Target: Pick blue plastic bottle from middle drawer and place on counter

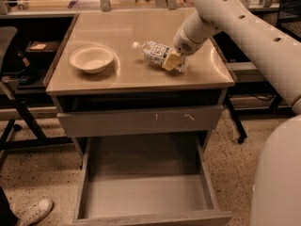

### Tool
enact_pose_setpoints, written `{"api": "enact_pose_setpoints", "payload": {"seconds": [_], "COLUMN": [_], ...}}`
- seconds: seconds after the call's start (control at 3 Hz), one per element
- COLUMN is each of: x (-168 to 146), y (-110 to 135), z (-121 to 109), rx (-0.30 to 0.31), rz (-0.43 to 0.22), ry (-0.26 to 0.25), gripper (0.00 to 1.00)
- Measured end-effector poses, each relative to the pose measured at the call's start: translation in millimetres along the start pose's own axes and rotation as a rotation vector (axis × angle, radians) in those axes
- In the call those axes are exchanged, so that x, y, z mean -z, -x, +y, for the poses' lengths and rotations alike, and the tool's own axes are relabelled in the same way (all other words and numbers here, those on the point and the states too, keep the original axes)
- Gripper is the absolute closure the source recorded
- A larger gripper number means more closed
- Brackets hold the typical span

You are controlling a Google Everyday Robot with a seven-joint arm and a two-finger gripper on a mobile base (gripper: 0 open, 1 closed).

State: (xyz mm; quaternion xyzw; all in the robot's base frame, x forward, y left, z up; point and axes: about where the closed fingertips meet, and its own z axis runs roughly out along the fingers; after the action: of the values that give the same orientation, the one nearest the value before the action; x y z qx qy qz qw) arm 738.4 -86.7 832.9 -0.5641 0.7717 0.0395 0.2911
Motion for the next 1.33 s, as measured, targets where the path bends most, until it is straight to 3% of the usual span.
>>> {"api": "enact_pose_setpoints", "payload": {"seconds": [0.67,1.0,1.33], "x": [-0.1,-0.1,-0.1], "y": [0.0,0.0,0.0], "z": [0.0,0.1,0.1], "rx": [0.000,0.000,0.000], "rz": [0.000,0.000,0.000], "ry": [0.000,0.000,0.000], "gripper": [0.11,0.00,0.00]}}
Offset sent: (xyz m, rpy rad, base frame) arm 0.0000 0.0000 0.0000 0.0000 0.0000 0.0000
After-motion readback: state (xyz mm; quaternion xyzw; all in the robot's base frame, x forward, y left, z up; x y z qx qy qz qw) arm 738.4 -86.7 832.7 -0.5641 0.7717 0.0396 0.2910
